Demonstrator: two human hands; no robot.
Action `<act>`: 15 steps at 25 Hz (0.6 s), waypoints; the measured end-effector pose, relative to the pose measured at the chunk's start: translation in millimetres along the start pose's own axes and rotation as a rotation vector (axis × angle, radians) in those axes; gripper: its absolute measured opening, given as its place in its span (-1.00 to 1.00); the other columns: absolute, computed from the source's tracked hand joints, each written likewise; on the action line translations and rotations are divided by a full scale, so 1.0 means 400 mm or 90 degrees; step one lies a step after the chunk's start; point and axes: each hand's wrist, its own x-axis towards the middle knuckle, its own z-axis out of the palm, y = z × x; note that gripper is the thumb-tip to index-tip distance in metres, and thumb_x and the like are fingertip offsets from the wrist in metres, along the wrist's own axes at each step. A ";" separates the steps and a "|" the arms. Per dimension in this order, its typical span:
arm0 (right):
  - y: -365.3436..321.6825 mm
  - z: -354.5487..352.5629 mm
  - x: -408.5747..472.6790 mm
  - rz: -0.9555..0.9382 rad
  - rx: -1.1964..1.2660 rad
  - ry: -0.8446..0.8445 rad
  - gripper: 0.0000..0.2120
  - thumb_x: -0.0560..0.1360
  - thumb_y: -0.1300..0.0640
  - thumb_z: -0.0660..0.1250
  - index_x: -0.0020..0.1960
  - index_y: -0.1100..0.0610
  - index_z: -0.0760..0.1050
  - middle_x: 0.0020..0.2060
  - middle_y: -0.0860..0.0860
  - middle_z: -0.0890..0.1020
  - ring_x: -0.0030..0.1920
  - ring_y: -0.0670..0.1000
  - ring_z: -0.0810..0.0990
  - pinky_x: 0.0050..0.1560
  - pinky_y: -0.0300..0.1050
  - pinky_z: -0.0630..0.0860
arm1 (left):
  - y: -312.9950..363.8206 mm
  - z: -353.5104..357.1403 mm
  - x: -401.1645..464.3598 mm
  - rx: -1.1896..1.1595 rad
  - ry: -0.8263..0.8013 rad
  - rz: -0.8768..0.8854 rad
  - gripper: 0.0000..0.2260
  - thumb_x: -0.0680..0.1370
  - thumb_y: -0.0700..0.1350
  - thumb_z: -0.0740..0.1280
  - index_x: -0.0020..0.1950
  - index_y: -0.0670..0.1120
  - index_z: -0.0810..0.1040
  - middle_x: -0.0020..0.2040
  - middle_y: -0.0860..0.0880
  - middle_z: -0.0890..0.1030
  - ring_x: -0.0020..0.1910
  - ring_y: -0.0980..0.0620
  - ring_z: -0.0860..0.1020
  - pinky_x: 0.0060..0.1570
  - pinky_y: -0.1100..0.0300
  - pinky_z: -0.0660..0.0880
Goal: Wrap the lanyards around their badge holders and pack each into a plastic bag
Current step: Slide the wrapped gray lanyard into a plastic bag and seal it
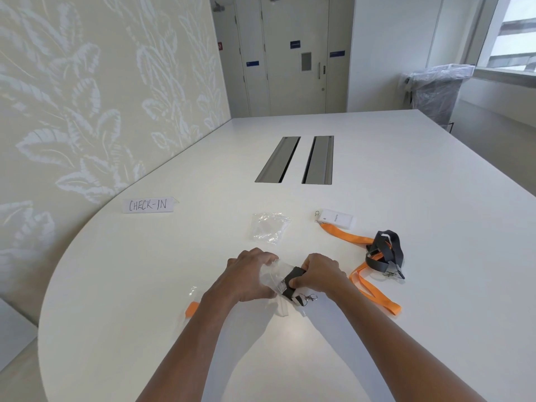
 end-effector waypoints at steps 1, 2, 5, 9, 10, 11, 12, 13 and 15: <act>-0.001 -0.003 0.001 0.000 0.018 -0.008 -0.57 0.32 -0.09 0.55 0.02 0.15 0.52 0.00 0.09 0.62 0.14 0.15 0.48 0.09 0.05 0.47 | -0.002 0.001 0.000 -0.002 0.000 -0.001 -0.32 0.32 0.09 0.54 0.42 0.17 0.42 0.23 0.20 0.46 0.29 0.10 0.39 0.32 0.05 0.27; -0.002 -0.005 0.002 -0.003 0.038 -0.014 -0.58 0.31 -0.06 0.56 0.00 0.14 0.49 0.01 0.10 0.62 0.12 0.15 0.50 0.09 0.06 0.48 | -0.004 0.003 0.000 -0.004 -0.001 -0.001 -0.32 0.31 0.10 0.54 0.42 0.18 0.42 0.22 0.20 0.46 0.29 0.10 0.39 0.31 0.06 0.27; -0.003 -0.011 0.004 -0.019 0.079 -0.017 -0.60 0.31 0.02 0.58 -0.05 0.13 0.43 0.00 0.14 0.61 -0.04 0.11 0.52 -0.09 -0.01 0.46 | -0.009 0.009 -0.001 -0.009 -0.008 -0.003 -0.32 0.30 0.11 0.52 0.41 0.19 0.42 0.21 0.21 0.45 0.28 0.10 0.39 0.30 0.05 0.27; 0.000 -0.018 0.009 -0.023 0.094 -0.015 -0.57 0.32 0.09 0.58 0.08 0.25 0.53 0.02 0.18 0.64 -0.14 0.06 0.51 -0.15 -0.04 0.46 | -0.008 0.013 0.001 -0.013 -0.018 -0.006 -0.32 0.30 0.11 0.52 0.40 0.18 0.43 0.23 0.21 0.47 0.26 0.11 0.43 0.30 0.04 0.30; 0.001 -0.019 0.011 -0.022 0.100 -0.017 -0.56 0.32 0.10 0.58 0.09 0.28 0.55 0.01 0.19 0.66 -0.16 0.06 0.52 -0.16 -0.05 0.46 | -0.007 0.012 0.001 -0.015 -0.020 -0.006 -0.32 0.30 0.11 0.53 0.40 0.18 0.44 0.23 0.21 0.48 0.24 0.11 0.45 0.30 0.03 0.33; 0.002 -0.019 0.014 -0.018 0.109 -0.023 -0.56 0.31 0.12 0.58 0.08 0.31 0.57 -0.03 0.20 0.67 -0.18 0.06 0.51 -0.18 -0.05 0.44 | -0.006 0.011 0.000 -0.018 -0.022 -0.007 -0.32 0.30 0.11 0.53 0.40 0.17 0.44 0.23 0.21 0.49 0.22 0.12 0.47 0.30 0.03 0.35; 0.002 -0.020 0.017 -0.016 0.121 -0.032 -0.58 0.30 0.13 0.58 0.04 0.35 0.58 -0.11 0.21 0.66 -0.20 0.07 0.50 -0.19 -0.06 0.42 | -0.005 0.010 0.000 -0.022 -0.025 -0.007 -0.33 0.30 0.10 0.54 0.40 0.17 0.45 0.23 0.21 0.49 0.21 0.12 0.49 0.29 0.03 0.37; 0.003 -0.021 0.019 -0.012 0.132 -0.041 -0.62 0.30 0.15 0.57 -0.03 0.36 0.57 -0.19 0.19 0.61 -0.22 0.07 0.47 -0.21 -0.07 0.38 | -0.004 0.010 -0.001 -0.026 -0.025 -0.006 -0.33 0.30 0.10 0.54 0.40 0.17 0.45 0.23 0.21 0.49 0.19 0.12 0.50 0.29 0.04 0.38; 0.006 -0.021 0.023 -0.003 0.151 -0.050 -0.69 0.31 0.17 0.57 -0.07 0.32 0.58 -0.24 0.14 0.52 -0.24 0.07 0.44 -0.21 -0.08 0.32 | -0.004 0.008 -0.003 -0.030 -0.022 -0.006 -0.33 0.31 0.10 0.55 0.40 0.17 0.45 0.23 0.21 0.49 0.18 0.12 0.51 0.29 0.06 0.37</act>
